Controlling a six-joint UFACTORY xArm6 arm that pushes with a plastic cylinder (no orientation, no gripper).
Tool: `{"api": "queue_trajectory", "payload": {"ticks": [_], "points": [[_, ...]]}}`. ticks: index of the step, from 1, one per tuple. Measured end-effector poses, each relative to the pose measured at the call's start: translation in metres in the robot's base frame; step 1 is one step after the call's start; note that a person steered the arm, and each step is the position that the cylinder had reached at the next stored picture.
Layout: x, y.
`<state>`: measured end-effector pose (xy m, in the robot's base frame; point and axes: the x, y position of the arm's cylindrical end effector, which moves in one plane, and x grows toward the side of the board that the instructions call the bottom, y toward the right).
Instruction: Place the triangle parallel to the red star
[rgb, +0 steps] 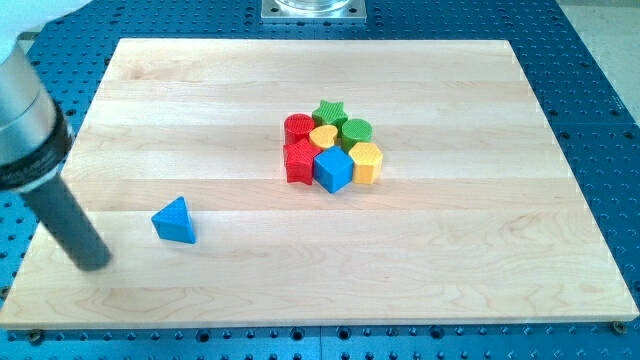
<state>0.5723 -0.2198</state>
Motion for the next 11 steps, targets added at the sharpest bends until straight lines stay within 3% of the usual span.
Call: {"api": "queue_trajectory", "payload": {"ticks": [1, 2, 3, 4, 5, 6, 7, 11], "points": [[-0.017, 0.053], [-0.052, 0.064], [-0.038, 0.083], [-0.033, 0.086], [-0.074, 0.086], [-0.080, 0.099], [-0.052, 0.111], [-0.107, 0.130]]}}
